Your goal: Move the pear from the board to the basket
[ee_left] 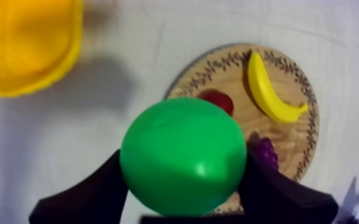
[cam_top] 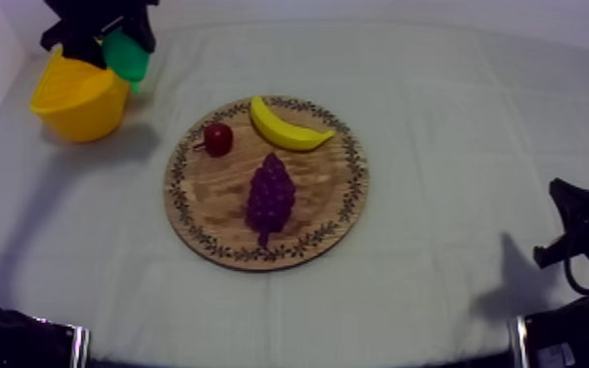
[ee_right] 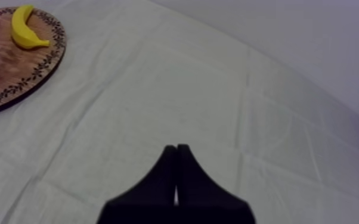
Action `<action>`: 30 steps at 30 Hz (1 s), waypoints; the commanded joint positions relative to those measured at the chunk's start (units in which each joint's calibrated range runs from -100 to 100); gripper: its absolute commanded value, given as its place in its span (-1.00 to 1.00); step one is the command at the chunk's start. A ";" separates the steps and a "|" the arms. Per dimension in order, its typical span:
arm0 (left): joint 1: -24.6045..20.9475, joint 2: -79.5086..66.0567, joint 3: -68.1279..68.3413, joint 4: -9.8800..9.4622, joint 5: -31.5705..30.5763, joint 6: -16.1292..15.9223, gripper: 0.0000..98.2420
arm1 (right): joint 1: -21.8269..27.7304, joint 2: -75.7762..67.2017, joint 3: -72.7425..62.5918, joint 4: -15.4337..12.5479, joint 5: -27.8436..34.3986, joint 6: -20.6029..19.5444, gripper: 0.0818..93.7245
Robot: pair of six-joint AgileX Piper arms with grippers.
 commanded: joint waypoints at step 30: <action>-14.38 5.32 -11.66 -2.98 0.04 -6.51 0.16 | -0.03 -0.03 -0.02 0.01 0.02 -0.01 -1.00</action>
